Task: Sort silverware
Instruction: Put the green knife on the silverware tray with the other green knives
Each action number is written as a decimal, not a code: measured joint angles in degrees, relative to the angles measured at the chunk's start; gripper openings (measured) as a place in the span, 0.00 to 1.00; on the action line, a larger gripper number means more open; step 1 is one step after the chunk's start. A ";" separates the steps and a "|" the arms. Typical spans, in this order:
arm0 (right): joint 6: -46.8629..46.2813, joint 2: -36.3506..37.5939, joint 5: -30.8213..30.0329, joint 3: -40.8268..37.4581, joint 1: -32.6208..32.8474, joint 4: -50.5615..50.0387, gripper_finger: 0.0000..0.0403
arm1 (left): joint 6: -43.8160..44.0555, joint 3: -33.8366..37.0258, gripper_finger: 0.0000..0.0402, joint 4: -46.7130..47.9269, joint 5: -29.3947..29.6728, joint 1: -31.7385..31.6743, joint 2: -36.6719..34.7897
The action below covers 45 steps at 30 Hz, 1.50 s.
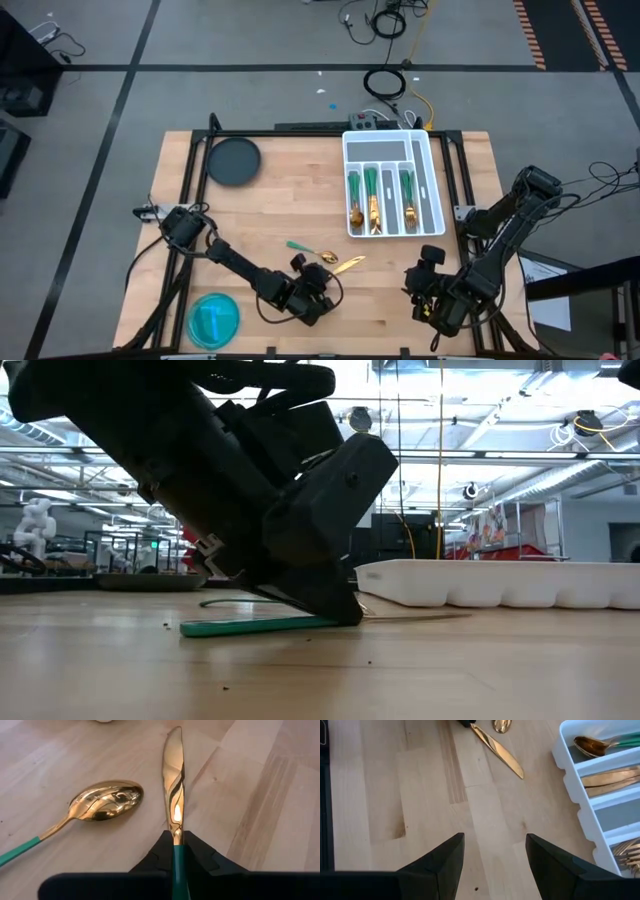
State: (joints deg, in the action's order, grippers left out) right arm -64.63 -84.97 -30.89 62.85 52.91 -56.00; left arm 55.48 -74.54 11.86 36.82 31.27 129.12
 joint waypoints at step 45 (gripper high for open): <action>-20.76 0.00 1.25 0.09 10.32 -10.04 0.51 | -43.60 -21.84 0.06 28.63 -9.66 -8.25 -9.94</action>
State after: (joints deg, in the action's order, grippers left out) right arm -85.39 -84.97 -29.65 62.94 63.24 -66.05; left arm 11.88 -96.38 40.49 27.16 23.01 119.17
